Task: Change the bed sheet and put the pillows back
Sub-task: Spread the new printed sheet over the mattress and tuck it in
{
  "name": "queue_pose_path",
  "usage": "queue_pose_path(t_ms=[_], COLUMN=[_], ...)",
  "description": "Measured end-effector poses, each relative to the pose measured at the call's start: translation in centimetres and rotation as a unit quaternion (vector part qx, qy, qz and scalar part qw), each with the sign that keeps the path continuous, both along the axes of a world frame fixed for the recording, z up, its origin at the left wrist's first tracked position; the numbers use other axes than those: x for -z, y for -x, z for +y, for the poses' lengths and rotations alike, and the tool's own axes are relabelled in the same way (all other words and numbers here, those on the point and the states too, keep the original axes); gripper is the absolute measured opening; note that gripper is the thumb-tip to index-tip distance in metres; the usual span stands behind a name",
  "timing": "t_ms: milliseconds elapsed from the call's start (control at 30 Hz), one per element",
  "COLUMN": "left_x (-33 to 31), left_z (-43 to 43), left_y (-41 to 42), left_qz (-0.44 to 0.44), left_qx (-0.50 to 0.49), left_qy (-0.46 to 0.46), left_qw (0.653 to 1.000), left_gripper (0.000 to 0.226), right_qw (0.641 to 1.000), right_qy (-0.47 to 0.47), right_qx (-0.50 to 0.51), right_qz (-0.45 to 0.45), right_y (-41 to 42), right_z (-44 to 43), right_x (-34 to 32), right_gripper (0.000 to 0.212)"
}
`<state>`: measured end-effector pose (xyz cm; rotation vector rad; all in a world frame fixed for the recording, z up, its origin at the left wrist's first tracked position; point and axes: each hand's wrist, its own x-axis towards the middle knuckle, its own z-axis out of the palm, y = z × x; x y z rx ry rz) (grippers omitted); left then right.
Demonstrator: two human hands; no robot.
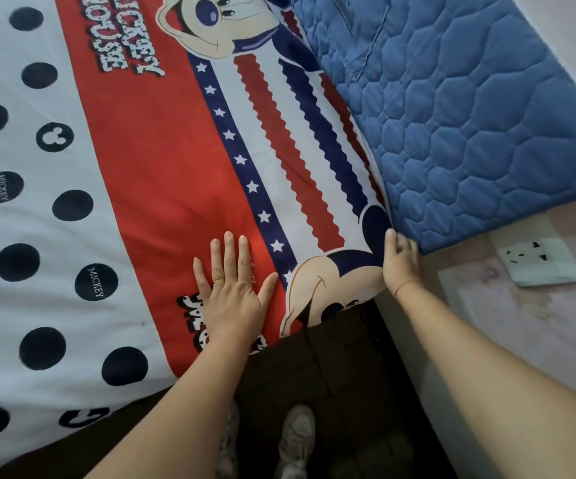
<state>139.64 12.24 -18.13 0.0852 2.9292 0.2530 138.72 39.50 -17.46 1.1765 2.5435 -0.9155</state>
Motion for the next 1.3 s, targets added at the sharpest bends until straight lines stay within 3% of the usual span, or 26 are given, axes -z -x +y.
queue_pose_path(t_ms=[133, 200, 267, 367, 433, 500, 700, 767, 833, 867, 900, 967, 1033, 1133, 1300], left_x=[0.1, -0.1, -0.6, -1.8, -2.1, -1.6, 0.7, 0.6, -0.4, -1.1, -1.8, -2.8, -3.1, -3.4, -3.2], left_z=[-1.4, -2.8, -4.6, -9.1, -13.3, -18.0, -27.9, -28.8, -29.0, -28.8, -29.4, -31.6, -34.8, -39.4, -43.8], left_y=[-1.5, -2.9, -4.4, -6.6, -8.3, -9.8, -16.2, -18.0, -18.9, -19.1, -19.4, -19.4, -19.2, -17.7, -14.1], left_qz=[0.001, 0.000, 0.010, 0.031, 0.024, -0.007, -0.112, -0.146, -0.164, -0.168, -0.165, -0.175, -0.160, -0.111, -0.072], left_qx=[0.036, 0.058, 0.054, -0.034, -0.096, -0.140, -0.159, -0.206, -0.276, -0.335, -0.411, -0.561, -0.643, -0.667, -0.659], left_qy=[0.015, 0.019, 0.020, 0.020, 0.041, 0.060, 0.081, 0.053, -0.030, -0.103, -0.201, -0.390, -0.509, -0.595, -0.715], left_qw=[0.999, 0.998, 0.998, 0.999, 0.994, 0.988, 0.978, 0.966, 0.947, 0.921, 0.874, 0.709, 0.548, 0.436, 0.220], left_gripper=[0.080, 0.080, 0.079, 0.078, 0.078, 0.080, 0.084, 0.091, 0.095, 0.094, 0.091, 0.081, 0.076, 0.070, 0.086], right_qw=[0.999, 0.994, 0.985, 0.950, 0.916, 0.898, 0.900, 0.908, 0.938, 0.961, 0.982, 0.986, 0.924, 0.817, 0.743], right_qy=[-0.028, -0.098, -0.167, -0.144, -0.133, -0.148, -0.233, -0.247, -0.204, -0.150, -0.072, 0.139, 0.342, 0.505, 0.558], right_qx=[0.030, 0.040, -0.041, -0.267, -0.372, -0.414, -0.358, -0.314, -0.232, -0.172, -0.105, 0.043, 0.168, 0.276, 0.361], right_qz=[-0.012, -0.024, 0.014, 0.078, 0.068, 0.018, -0.089, -0.126, -0.155, -0.154, -0.137, -0.080, -0.028, 0.037, 0.079], right_y=[-3.0, -4.1, -4.7, -5.2, -5.6, -5.9, -10.8, -12.7, -13.8, -14.1, -14.3, -14.7, -15.3, -14.3, -11.9], right_z=[-1.3, -3.8, -8.7, -18.8, -24.1, -26.1, -22.6, -22.9, -25.4, -27.1, -29.6, -35.4, -41.5, -48.0, -50.5], right_x=[-1.5, -2.9, -4.5, -5.8, -5.1, -3.5, -0.5, -0.9, -1.7, -2.2, -2.2, -2.3, -2.2, -2.7, -2.7], right_gripper=[0.059, 0.065, 0.065, 0.069, 0.071, 0.073, 0.080, 0.082, 0.081, 0.080, 0.079, 0.077, 0.073, 0.056, 0.061])
